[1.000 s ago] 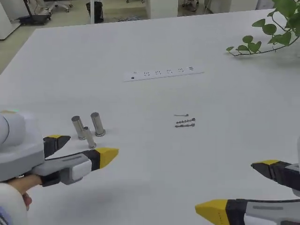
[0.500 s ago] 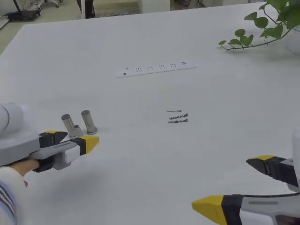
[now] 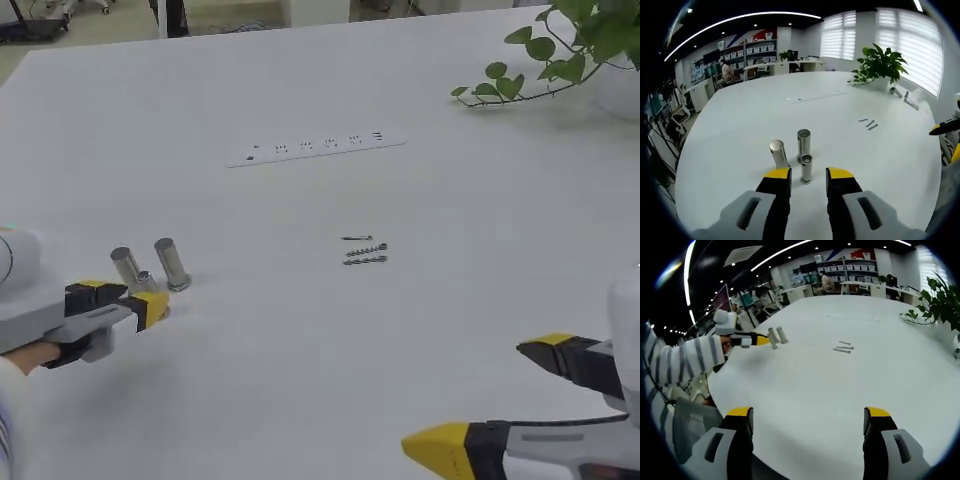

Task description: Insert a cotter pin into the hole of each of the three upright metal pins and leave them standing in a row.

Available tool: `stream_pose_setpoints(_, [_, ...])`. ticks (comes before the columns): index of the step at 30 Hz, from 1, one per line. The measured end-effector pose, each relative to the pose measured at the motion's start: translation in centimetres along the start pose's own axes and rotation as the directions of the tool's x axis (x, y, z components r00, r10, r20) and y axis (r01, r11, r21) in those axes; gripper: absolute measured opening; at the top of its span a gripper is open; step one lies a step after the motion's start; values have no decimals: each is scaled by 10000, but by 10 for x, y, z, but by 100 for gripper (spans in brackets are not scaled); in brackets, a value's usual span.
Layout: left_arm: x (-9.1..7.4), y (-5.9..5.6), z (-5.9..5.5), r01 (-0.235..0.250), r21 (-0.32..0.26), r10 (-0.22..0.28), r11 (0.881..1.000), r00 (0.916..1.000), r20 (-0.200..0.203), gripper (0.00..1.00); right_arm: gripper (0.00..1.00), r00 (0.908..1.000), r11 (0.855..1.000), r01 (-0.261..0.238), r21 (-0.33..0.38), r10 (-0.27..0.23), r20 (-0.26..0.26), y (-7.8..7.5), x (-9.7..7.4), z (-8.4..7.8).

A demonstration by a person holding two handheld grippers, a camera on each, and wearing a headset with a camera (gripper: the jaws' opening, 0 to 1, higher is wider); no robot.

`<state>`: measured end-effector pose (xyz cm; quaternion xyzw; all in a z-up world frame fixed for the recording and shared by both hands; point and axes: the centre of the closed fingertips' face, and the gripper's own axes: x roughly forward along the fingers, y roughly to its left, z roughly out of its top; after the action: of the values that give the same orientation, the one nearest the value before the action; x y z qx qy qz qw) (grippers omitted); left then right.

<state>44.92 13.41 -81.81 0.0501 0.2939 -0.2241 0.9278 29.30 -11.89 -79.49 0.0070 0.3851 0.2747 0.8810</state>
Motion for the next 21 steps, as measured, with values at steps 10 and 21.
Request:
stream_pose_setpoints(10, [14,-3,-5,237,1076,-195,9939,9990,-395,18,92,9998,10000,-19,-73,18,-173,0,1,-3])
stream_pose_setpoints(21, [21,1,-8,60,1441,25,9895,9983,-586,10,92,9999,10000,-4,90,5,-167,-4,2,-4])
